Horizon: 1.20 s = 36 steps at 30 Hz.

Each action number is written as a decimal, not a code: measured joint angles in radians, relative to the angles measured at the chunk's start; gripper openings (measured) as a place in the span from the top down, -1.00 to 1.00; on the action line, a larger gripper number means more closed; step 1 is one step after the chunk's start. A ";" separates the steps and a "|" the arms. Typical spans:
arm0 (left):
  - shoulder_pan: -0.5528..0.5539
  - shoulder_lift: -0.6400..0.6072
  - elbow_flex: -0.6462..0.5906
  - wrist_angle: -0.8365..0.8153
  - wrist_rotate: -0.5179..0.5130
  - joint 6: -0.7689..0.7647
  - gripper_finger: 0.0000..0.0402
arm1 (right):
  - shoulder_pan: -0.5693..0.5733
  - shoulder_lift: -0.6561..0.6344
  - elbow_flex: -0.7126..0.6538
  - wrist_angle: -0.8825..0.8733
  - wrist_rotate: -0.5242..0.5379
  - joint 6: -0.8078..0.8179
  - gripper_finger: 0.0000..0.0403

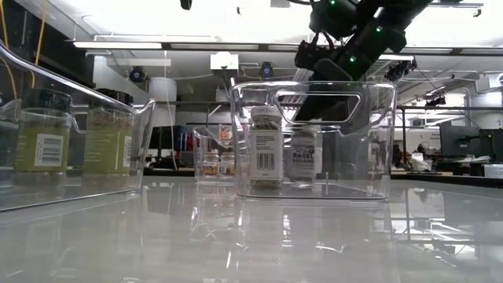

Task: Sort spices by type
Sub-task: Put the white seasoning bottle into the bottom right transparent bin, then return to Home Position

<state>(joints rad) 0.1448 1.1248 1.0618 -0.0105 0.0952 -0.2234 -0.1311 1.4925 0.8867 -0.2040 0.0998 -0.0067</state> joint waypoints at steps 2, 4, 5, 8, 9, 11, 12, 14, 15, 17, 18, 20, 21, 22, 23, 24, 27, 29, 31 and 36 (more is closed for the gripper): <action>0.000 0.000 0.000 -0.006 0.000 0.006 1.00 | 0.000 0.000 0.000 0.004 0.000 0.007 -0.21; 0.000 0.000 0.000 -0.016 0.000 0.016 1.00 | 0.000 0.000 0.000 0.002 0.000 -0.003 -0.25; 0.000 0.000 0.000 -0.022 0.000 0.017 1.00 | 0.000 0.000 0.000 0.002 0.000 -0.011 -0.27; 0.000 0.000 0.000 -0.029 0.000 0.018 1.00 | 0.000 0.000 0.000 0.022 0.011 -0.037 -0.29; 0.000 0.000 0.000 -0.029 0.000 0.018 1.00 | 0.000 0.000 0.002 0.036 0.028 -0.052 -0.29; 0.000 0.000 0.000 -0.030 0.000 0.018 1.00 | 0.000 0.000 0.024 0.042 0.061 -0.084 -0.29; 0.001 0.000 0.000 -0.031 0.000 0.019 1.00 | 0.000 0.000 0.046 0.028 0.067 -0.102 -0.29; 0.005 -0.008 0.000 -0.049 0.000 0.047 1.00 | 0.000 0.000 0.104 -0.046 0.072 -0.130 -0.29; 0.011 -0.022 -0.001 -0.082 -0.001 0.071 1.00 | 0.000 0.000 0.139 -0.101 0.073 -0.138 -0.29; 0.029 -0.061 0.004 -0.161 -0.029 0.101 1.00 | 0.000 0.000 0.216 -0.219 0.075 -0.148 -0.29; 0.041 -0.087 0.008 -0.201 -0.052 0.103 1.00 | 0.000 0.000 0.255 -0.277 0.075 -0.149 -0.29; 0.063 -0.142 0.010 -0.271 -0.081 0.107 1.00 | 0.000 0.000 0.325 -0.374 0.083 -0.143 -0.29; 0.072 -0.168 0.010 -0.305 -0.083 0.113 1.00 | 0.000 0.000 0.356 -0.420 0.090 -0.125 -0.28; 0.078 -0.192 0.010 -0.336 -0.083 0.117 1.00 | 0.000 0.000 0.385 -0.463 0.093 -0.105 -0.26; 0.082 -0.214 0.002 -0.352 -0.083 0.123 1.00 | 0.000 0.000 0.412 -0.497 0.094 -0.082 -0.23; 0.085 -0.240 -0.019 -0.354 -0.080 0.129 1.00 | 0.000 -0.003 0.434 -0.529 0.095 -0.054 -0.18; 0.084 -0.331 -0.171 -0.227 -0.081 0.091 1.00 | 0.008 -0.034 0.451 -0.601 0.090 0.030 0.10; 0.083 -0.394 -0.330 -0.032 -0.081 0.021 1.00 | 0.021 -0.065 0.442 -0.621 0.082 0.098 0.40; 0.074 -0.440 -0.498 0.194 -0.081 -0.076 1.00 | 0.035 -0.107 0.410 -0.639 0.069 0.169 0.74; 0.012 -0.491 -0.834 0.655 -0.086 -0.326 1.00 | 0.087 -0.230 0.277 -0.608 0.056 0.432 0.92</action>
<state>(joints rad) 0.1565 0.6337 0.2281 0.6441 0.0091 -0.5498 -0.0439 1.2629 1.1642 -0.8120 0.1559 0.4254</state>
